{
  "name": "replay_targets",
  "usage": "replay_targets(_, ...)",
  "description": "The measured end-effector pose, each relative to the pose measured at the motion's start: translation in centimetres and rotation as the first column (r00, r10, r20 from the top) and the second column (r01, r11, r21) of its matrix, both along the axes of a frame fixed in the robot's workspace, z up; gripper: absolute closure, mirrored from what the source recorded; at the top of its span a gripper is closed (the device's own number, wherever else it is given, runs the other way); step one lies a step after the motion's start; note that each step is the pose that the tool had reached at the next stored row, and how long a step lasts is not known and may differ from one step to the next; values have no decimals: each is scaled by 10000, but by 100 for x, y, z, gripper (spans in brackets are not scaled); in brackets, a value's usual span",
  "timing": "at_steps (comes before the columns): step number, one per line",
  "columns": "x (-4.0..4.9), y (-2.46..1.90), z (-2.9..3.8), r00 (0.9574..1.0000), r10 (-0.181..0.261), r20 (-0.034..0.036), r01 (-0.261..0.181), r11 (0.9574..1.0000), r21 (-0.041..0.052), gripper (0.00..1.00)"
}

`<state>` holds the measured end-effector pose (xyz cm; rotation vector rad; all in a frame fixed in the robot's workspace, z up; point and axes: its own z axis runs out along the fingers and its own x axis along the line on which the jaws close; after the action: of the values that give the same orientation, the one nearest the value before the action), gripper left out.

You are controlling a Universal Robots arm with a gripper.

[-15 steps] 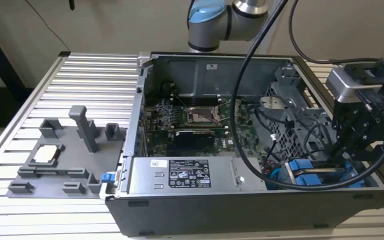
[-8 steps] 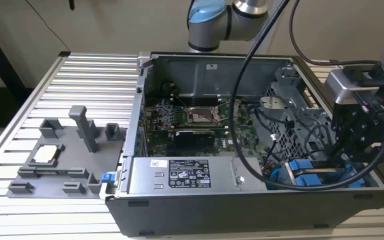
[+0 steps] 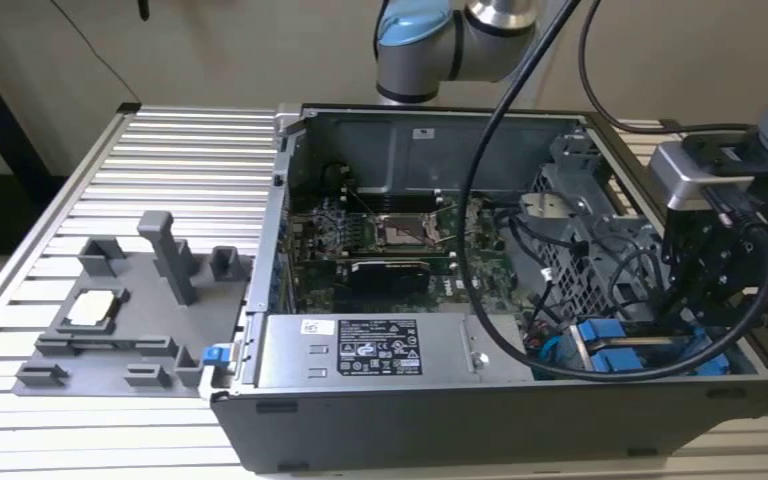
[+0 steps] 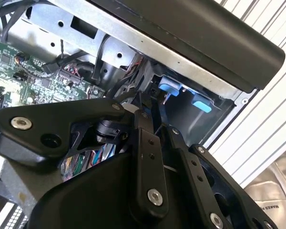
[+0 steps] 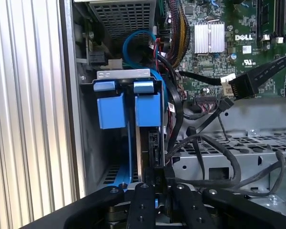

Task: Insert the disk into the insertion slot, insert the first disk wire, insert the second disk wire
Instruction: 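Insert the first disk wire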

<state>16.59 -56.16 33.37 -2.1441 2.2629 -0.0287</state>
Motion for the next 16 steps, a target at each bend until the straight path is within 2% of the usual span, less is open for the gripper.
replay_targets(7,0,0,-38,10000,-1,-1,1,10000,-9,81)
replay_targets(14,0,-1,-37,10000,-1,-1,1,10000,-38,81)
replay_targets(16,0,-1,-18,10000,-2,-2,2,10000,-21,81)
